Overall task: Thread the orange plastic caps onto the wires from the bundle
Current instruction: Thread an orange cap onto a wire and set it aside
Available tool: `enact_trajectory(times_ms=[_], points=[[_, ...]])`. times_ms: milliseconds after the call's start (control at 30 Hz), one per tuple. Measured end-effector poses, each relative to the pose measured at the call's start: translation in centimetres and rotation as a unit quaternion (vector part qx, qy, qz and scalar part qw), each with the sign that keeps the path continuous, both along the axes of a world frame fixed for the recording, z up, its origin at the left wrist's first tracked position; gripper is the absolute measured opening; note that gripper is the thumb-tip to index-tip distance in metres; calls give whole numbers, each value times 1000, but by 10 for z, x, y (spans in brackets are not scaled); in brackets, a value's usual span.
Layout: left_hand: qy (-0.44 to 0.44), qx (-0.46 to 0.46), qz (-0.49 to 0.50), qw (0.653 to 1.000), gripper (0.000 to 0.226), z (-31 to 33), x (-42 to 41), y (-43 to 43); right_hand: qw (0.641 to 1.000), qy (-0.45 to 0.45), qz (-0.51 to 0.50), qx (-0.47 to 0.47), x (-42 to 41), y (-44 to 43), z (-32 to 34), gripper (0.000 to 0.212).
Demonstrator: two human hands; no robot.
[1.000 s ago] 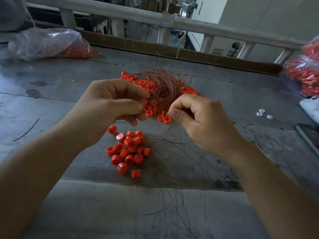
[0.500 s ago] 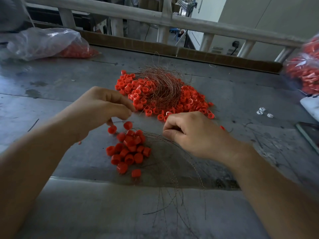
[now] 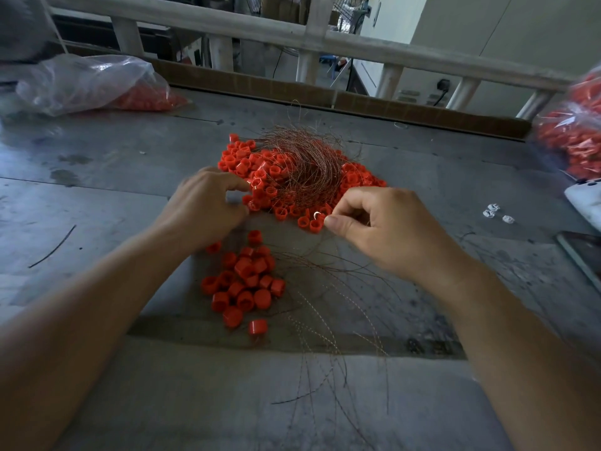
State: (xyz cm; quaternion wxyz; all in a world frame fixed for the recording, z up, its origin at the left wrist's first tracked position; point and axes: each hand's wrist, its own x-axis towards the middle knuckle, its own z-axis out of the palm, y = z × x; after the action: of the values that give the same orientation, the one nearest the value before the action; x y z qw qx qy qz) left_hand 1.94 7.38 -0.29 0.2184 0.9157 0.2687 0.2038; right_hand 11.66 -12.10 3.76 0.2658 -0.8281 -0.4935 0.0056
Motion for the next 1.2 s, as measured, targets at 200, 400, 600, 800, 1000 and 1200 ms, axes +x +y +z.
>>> enact_trajectory(times_ms=[200, 400, 600, 800, 1000, 1200], points=[[-10, 14, -25, 1000, 8, 1, 0, -1, 995, -3, -66, 73, 9, -2, 1, 17], [-38, 2, -9, 999, 10, -1, 0, 0, 993, 3, -93, 77, 16, -3, -2, 17], [-121, -56, -10, 991, 13, 8, -6, -5, 992, 5, -102, 67, 19, -2, -4, 17], [-144, -70, -94, 983, 22, 12, -5, -14, 993, 16, -99, 59, 17, 0, -4, 17], [-115, -59, -96, 987, 17, 2, 6, -16, 994, 20, -95, 45, 13, 2, -5, 17], [-146, -46, -78, 985, 17, 6, 4, -17, 995, 10, -93, 42, 12, 2, -5, 18]])
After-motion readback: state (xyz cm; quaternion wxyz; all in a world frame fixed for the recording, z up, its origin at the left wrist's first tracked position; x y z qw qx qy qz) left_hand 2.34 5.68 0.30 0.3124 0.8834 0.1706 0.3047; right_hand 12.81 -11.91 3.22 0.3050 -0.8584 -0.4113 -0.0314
